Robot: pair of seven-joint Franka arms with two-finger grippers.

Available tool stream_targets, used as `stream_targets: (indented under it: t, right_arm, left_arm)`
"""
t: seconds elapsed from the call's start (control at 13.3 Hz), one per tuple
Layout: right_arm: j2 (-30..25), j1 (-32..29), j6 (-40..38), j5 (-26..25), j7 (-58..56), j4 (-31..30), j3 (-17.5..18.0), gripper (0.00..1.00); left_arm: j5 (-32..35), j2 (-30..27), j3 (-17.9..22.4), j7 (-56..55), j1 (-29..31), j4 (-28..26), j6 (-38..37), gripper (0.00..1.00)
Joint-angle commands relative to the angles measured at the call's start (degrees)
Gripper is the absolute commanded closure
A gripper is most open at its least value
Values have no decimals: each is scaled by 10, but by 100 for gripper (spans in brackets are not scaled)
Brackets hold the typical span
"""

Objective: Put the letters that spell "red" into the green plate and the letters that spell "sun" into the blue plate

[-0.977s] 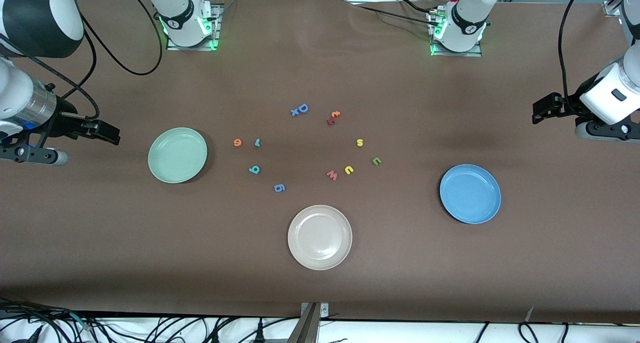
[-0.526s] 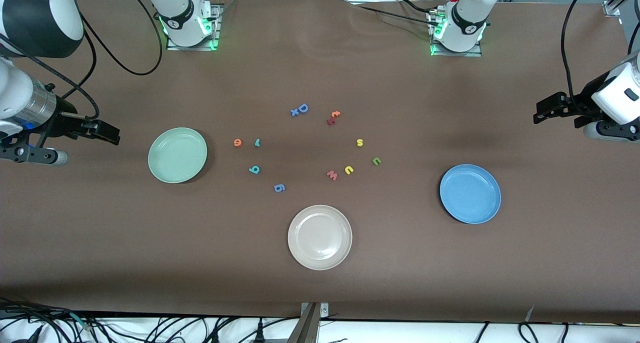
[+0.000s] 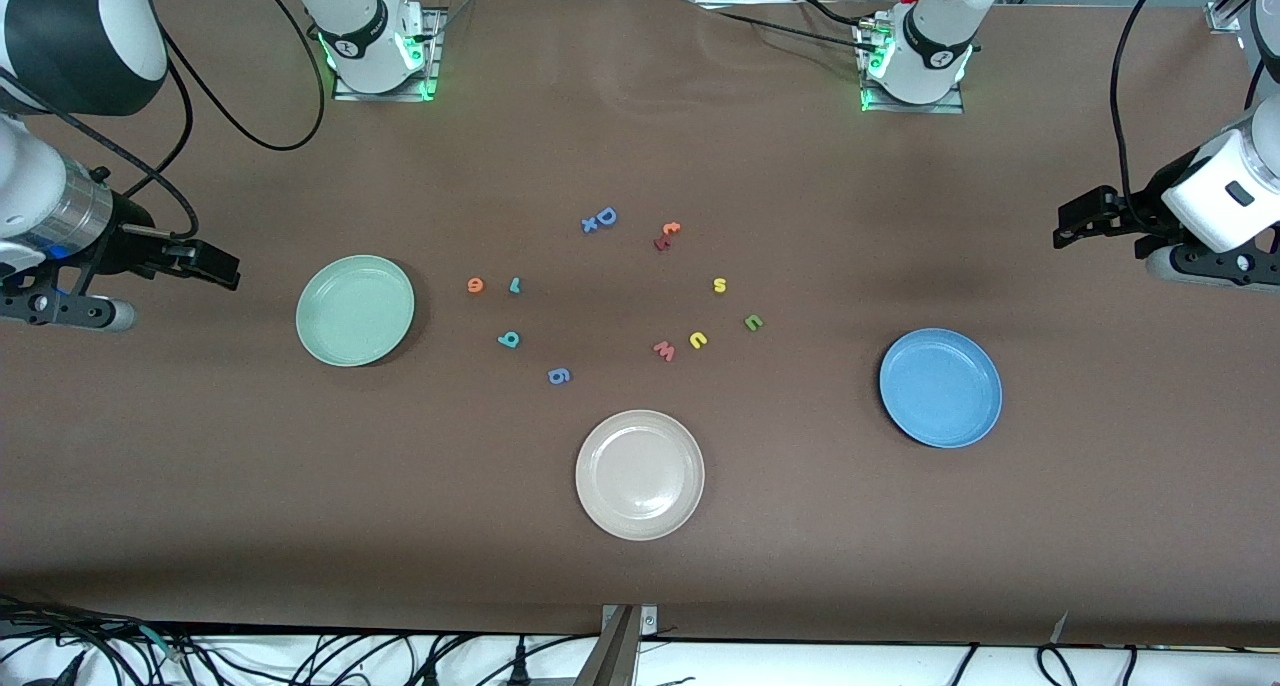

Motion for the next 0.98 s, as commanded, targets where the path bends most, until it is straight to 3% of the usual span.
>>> stream_targets:
  t: [0.0,0.9]
  right_arm:
    - [1,-2,-11,-1,6,11,2,0]
    - [1,-2,-11,-3,8,11,3,0]
  left_arm:
    - [-5,13,4,14,-3,23,-14,0]
    - [22,17,0,16,-15,31,-14,0]
